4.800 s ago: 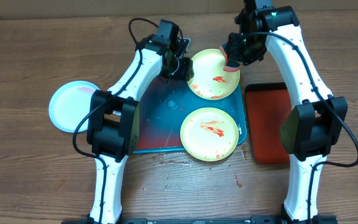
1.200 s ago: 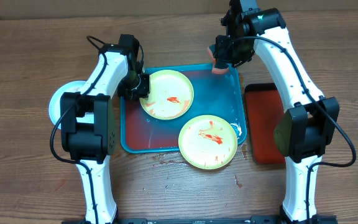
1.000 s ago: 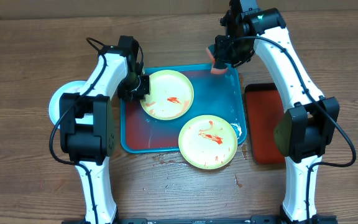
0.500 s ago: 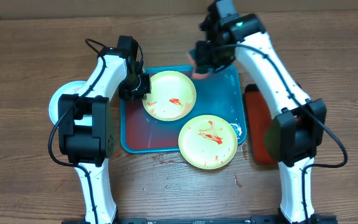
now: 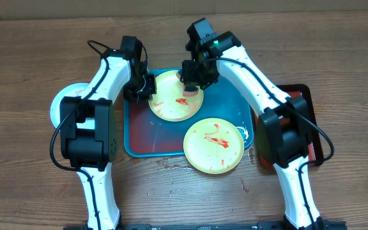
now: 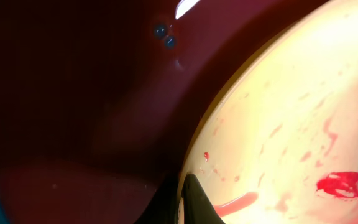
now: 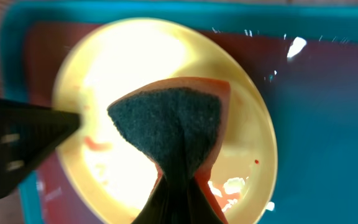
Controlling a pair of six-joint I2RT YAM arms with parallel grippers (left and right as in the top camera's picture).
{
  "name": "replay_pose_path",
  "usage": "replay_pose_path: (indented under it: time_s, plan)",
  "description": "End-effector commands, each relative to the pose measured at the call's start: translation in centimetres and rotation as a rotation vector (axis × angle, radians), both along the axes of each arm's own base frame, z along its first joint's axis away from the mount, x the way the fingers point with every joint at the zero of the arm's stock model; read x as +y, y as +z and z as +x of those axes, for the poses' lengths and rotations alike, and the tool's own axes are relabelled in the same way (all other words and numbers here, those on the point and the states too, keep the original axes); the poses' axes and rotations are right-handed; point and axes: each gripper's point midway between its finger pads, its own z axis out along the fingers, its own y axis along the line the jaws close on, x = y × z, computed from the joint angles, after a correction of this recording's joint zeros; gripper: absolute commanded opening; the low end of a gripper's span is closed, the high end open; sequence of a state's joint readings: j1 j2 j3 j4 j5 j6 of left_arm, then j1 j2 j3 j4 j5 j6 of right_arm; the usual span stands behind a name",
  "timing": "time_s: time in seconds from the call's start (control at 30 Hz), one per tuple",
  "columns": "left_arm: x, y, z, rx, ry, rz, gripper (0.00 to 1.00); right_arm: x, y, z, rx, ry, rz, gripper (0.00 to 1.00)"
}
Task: Clean dirty plates on tray and stack at the side
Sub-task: 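Lower sponge with right gripper onto the held yellow plate, then scrub the upper yellow plate with the sponge while left gripper holds it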
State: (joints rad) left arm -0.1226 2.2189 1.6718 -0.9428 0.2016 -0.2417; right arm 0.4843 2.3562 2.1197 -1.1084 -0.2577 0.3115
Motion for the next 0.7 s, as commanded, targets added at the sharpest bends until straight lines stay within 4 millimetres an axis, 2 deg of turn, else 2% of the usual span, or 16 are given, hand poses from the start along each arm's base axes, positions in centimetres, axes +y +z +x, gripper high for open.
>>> replay_pose_path:
  time_s: [0.0,0.3,0.53,0.67]
  plan:
    - [0.2,-2.4,-1.1,0.055,0.021,0.03,0.04,-0.2,-2.4,-0.1,0.036,-0.009,-0.025,0.04]
    - [0.3,-2.3,-1.0,0.058,0.035,0.008,0.04,-0.2,-6.3,-1.4,0.156,-0.047,-0.036,0.04]
    - [-0.4,-2.1,-0.6,0.046,0.039,-0.059,0.04,2.8,-7.9,-3.1,0.233,0.001,0.058,0.04]
    - [-0.4,-2.1,-0.6,0.047,0.039,-0.059,0.04,5.2,-7.8,-3.8,0.244,0.044,0.131,0.04]
